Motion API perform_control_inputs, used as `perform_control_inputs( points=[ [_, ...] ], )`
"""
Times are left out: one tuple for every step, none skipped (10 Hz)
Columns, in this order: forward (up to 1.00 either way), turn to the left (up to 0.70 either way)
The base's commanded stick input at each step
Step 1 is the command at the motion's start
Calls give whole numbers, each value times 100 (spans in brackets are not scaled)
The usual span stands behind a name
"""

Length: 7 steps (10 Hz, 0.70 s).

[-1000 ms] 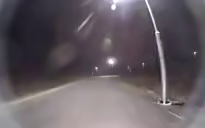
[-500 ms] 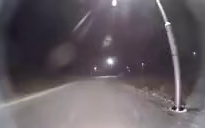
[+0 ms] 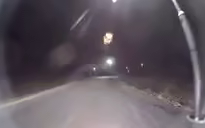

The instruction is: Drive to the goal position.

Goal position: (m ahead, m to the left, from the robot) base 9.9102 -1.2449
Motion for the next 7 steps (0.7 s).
perform_control_inputs(
  points=[
    [85,0],
    [85,0],
    [85,0],
    [85,0],
    [85,0],
    [85,0],
    [85,0]
  ],
)
